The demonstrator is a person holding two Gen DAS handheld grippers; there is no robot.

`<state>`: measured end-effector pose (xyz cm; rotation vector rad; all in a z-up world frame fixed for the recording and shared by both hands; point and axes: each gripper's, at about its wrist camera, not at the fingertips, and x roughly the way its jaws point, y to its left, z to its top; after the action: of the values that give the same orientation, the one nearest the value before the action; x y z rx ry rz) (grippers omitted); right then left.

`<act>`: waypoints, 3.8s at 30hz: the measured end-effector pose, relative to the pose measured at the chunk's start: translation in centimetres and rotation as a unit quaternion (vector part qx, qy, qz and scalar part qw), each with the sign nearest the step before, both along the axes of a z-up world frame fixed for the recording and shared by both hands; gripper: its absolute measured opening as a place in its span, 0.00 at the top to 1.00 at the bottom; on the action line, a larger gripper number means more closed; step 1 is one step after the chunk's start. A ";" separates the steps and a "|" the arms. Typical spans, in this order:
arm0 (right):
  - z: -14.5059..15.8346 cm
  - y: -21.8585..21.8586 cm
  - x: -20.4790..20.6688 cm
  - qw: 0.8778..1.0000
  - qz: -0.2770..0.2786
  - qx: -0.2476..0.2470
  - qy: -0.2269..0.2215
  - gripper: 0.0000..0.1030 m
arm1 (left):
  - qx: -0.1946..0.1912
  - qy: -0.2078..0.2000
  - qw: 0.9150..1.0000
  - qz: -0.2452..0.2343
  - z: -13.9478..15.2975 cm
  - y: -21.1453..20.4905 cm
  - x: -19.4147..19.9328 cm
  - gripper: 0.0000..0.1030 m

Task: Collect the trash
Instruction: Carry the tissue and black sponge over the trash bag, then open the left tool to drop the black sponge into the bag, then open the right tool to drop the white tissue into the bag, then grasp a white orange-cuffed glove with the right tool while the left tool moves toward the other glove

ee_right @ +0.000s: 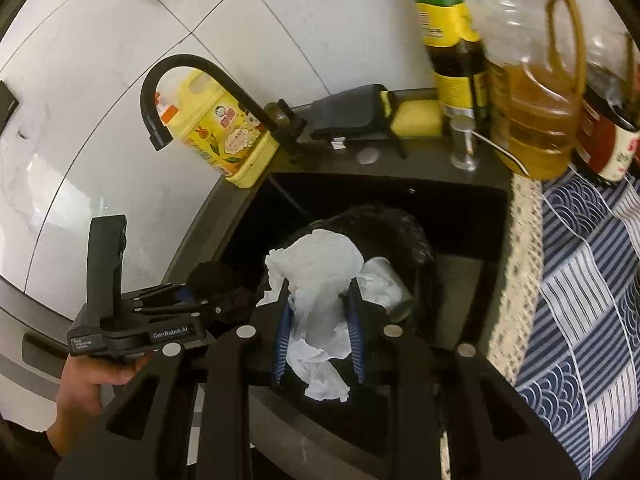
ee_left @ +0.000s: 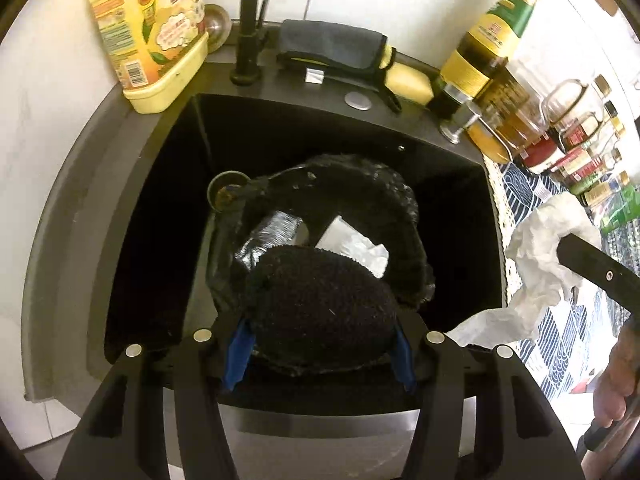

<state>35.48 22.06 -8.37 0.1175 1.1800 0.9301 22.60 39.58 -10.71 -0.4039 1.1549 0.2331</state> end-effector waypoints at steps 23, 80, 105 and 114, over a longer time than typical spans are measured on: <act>-4.5 6.8 4.8 0.999 0.006 -0.038 0.032 0.68 | -0.056 0.031 0.998 0.020 -4.2 3.3 3.0 0.46; -2.0 -9.1 0.1 0.992 -0.100 -0.072 0.037 0.35 | -0.066 -0.015 0.997 0.025 -0.8 -3.5 -0.9 0.23; -2.6 -31.7 4.4 0.974 -0.190 -0.118 0.019 0.27 | -0.044 -0.014 0.999 -0.010 0.8 -18.2 4.8 0.23; -5.2 -38.1 6.6 0.965 -0.223 -0.137 0.015 0.27 | -0.030 -0.019 0.999 -0.028 1.4 -22.8 6.5 0.23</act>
<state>42.08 -16.07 -13.57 0.1648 1.2319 0.3668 29.08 16.80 -9.31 -0.4275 1.1363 0.1418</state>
